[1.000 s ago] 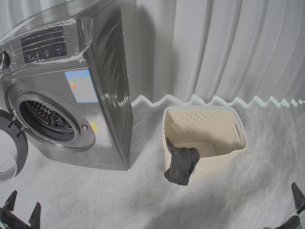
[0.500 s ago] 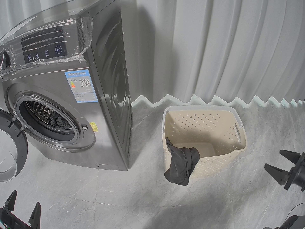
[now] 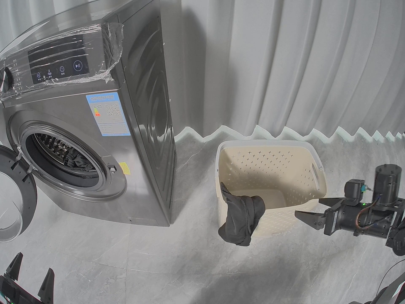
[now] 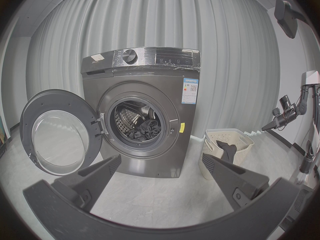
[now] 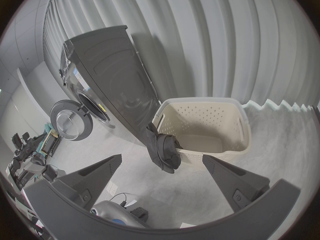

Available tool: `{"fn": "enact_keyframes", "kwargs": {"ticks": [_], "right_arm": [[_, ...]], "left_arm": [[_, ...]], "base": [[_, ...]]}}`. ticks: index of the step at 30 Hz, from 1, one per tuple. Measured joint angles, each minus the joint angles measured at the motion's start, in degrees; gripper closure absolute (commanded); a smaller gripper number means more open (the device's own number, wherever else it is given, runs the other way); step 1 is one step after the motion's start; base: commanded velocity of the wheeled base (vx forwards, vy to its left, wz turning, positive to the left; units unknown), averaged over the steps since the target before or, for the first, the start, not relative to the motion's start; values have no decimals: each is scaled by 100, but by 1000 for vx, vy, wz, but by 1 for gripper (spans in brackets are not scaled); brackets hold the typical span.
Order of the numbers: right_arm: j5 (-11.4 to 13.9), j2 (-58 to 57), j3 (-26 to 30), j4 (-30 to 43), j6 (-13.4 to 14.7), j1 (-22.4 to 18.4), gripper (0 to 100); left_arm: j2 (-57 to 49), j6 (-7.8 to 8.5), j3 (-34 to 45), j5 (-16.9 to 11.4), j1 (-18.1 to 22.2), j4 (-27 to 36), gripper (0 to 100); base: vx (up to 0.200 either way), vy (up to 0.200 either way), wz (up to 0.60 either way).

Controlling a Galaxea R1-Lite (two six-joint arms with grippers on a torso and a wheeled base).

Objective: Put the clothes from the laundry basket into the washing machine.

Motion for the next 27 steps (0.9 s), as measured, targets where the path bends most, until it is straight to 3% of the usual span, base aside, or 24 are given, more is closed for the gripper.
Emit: {"fn": "enact_keyframes", "kwargs": {"ticks": [6,20,27], "right_arm": [[-223,1068,-190,-840,61,210,0],[-456,2437,-774,-1218,9,408,0],[-453,2964,-906,-1684,-455,452,0]], "left_arm": [[0,0,0,2,0,0,0],[0,-5,0,0,0,0,0],[0,-6,0,0,0,0,0]], "base": [[0,0,0],[0,0,0],[0,0,0]]}}
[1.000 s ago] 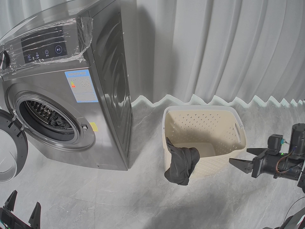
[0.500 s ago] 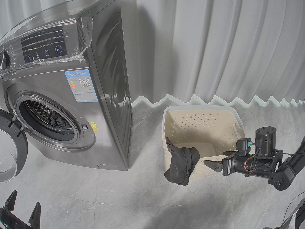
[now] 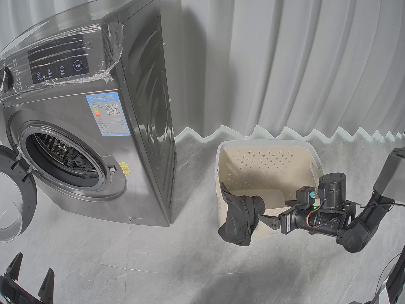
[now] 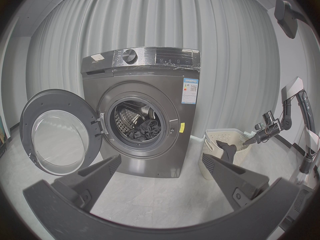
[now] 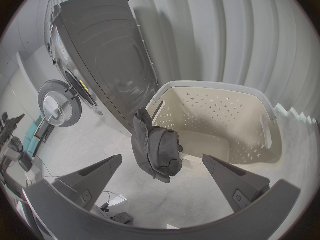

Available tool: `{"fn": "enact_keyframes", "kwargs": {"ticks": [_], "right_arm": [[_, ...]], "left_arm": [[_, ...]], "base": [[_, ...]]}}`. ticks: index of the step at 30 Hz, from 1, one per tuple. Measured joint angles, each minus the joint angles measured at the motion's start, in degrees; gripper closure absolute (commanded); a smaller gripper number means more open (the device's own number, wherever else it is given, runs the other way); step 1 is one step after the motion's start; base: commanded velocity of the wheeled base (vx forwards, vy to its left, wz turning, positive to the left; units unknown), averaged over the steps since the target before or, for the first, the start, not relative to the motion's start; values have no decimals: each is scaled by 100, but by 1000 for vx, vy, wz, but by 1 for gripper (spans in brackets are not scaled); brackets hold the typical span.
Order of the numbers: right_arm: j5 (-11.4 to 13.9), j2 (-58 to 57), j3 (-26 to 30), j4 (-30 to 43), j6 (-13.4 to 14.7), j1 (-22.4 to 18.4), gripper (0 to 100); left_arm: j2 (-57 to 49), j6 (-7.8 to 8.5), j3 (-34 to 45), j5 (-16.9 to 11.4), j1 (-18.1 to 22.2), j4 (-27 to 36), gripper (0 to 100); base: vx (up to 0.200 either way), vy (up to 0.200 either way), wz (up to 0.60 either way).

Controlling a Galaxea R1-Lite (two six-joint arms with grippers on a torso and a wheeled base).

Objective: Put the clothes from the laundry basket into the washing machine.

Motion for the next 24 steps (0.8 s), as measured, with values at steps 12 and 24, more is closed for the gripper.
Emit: {"fn": "enact_keyframes", "kwargs": {"ticks": [12,24], "right_arm": [[216,761,-516,-60,-713,184,0],[394,1359,-1106,-63,-863,184,0]], "left_arm": [[0,0,0,0,0,0,0],[0,-5,0,0,0,0,0]], "base": [[0,0,0],[0,0,0]]}}
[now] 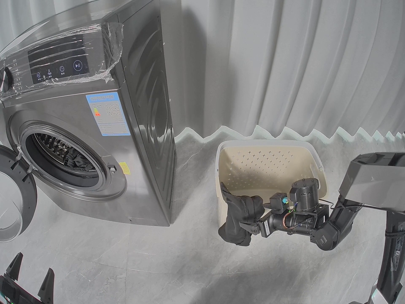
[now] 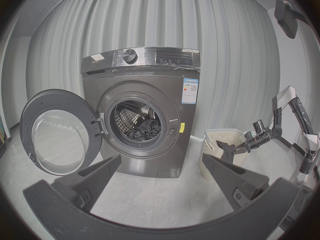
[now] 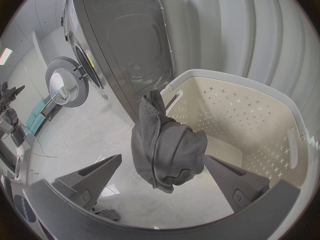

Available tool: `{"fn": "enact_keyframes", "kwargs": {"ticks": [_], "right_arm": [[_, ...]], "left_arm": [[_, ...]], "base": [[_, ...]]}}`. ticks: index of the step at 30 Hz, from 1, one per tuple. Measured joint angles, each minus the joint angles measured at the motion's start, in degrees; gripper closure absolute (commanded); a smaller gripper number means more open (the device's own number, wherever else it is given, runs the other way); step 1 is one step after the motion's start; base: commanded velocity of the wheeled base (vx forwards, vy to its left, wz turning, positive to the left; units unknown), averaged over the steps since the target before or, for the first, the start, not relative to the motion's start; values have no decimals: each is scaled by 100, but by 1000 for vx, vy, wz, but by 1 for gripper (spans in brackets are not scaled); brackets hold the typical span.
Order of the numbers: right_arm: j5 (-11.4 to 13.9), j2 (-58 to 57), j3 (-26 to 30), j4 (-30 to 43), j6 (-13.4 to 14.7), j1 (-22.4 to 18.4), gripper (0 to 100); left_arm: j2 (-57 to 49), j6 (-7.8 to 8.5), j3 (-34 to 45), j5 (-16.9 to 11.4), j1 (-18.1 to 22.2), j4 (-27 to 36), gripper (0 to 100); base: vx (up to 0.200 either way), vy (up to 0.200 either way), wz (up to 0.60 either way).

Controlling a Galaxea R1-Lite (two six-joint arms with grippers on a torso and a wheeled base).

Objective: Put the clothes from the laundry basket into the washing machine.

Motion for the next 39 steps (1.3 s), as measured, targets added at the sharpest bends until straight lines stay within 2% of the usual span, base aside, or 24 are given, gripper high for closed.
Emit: {"fn": "enact_keyframes", "kwargs": {"ticks": [6,7,22,32,36,39], "right_arm": [[39,190,-205,-11,-41,-39,0],[39,217,-229,-11,-51,-41,100],[77,391,-266,-232,-82,-116,100],[200,-138,485,-774,-88,-99,100],[162,-692,788,-827,-28,-72,100],[50,-1191,1000,-842,139,-38,100]], "left_arm": [[0,0,0,0,0,0,0],[0,-2,0,0,0,0,0],[0,-9,0,0,0,0,0],[0,-11,0,0,0,0,0],[0,-9,0,0,0,0,0],[0,-7,0,0,0,0,0]], "base": [[0,0,0],[0,0,0],[0,0,0],[0,0,0],[0,0,0],[0,0,0]]}}
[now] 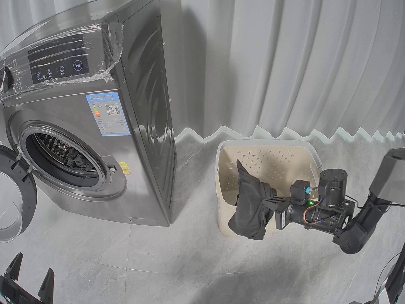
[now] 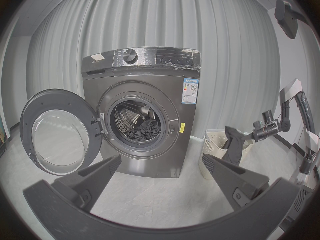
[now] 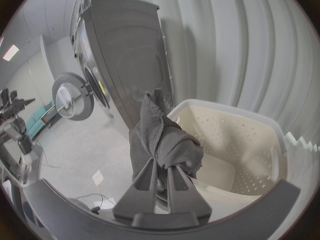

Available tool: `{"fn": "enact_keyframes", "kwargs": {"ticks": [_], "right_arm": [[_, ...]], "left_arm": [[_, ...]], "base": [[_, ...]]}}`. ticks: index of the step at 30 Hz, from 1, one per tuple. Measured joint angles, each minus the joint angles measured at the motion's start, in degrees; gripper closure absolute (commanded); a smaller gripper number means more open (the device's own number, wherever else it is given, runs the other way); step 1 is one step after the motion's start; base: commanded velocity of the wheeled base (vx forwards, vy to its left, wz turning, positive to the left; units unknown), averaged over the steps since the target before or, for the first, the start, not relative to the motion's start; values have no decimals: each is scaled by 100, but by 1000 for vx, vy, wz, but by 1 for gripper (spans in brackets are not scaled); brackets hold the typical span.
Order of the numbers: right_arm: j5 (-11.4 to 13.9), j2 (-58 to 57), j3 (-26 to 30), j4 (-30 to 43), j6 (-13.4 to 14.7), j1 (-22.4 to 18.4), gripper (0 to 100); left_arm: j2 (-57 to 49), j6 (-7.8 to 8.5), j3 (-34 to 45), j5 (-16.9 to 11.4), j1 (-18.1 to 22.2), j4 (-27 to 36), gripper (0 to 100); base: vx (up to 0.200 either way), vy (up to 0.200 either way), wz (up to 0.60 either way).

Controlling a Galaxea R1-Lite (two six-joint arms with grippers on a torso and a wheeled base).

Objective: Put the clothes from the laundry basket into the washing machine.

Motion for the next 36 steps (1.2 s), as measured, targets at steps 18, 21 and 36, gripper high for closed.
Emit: {"fn": "enact_keyframes", "kwargs": {"ticks": [18,21,36], "right_arm": [[-1849,-2627,456,399,856,221,100],[-2104,-2864,433,662,857,241,100],[-2197,-3401,400,917,908,262,100]], "left_arm": [[0,7,0,0,-4,0,0],[0,10,0,0,-6,0,0],[0,24,0,-9,-6,0,0]], "base": [[0,0,0],[0,0,0],[-120,0,0]]}}
